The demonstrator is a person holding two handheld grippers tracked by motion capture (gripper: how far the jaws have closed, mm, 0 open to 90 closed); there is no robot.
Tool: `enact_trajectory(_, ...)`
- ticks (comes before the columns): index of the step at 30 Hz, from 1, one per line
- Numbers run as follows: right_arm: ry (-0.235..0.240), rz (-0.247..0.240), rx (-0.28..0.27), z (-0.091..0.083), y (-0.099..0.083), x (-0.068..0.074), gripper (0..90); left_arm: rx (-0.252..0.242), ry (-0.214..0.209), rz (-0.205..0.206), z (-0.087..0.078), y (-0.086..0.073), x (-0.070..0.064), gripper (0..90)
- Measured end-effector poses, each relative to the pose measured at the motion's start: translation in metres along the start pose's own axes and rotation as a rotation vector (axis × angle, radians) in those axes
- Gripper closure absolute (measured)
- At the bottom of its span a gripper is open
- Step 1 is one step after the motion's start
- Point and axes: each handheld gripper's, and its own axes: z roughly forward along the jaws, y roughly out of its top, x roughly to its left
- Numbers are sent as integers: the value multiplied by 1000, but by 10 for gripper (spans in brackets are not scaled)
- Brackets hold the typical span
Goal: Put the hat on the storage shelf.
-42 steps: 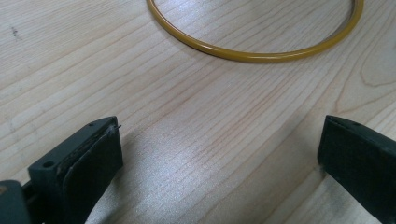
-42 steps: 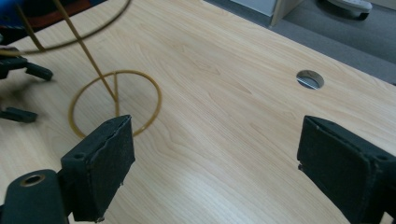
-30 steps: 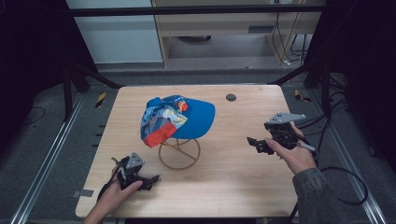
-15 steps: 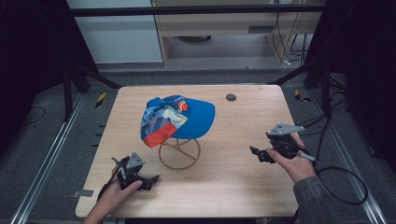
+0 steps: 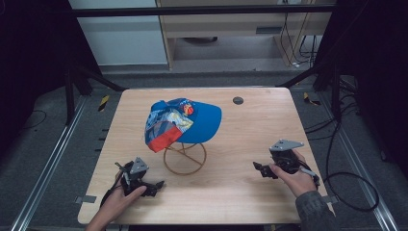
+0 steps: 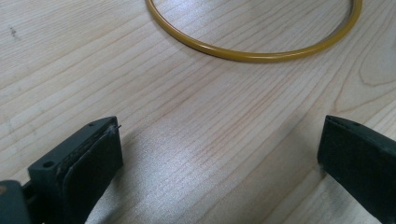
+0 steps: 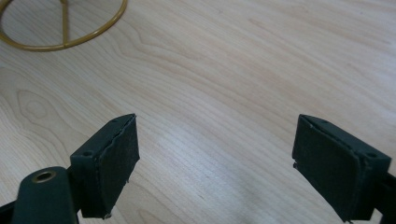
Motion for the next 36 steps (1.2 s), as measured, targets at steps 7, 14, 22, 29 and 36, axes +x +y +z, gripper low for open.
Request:
enact_trajectory(7,15,24,16,17,-11,7,147,0,0,0,0,0,0,0)
enact_trajectory(14,24,44,2,35,-14,17,131,0,-1,1,0,0,0,0)
enact_trajectory(22,19,69,21,48,-18,25,78,0,-1,1,0,0,0,0)
enact_trajectory(29,8,77,18,51,-21,27,69,0,-1,1,0,0,0,0)
enact_trajectory(36,-9,63,11,52,-22,30,64,0,-1,1,0,0,0,0)
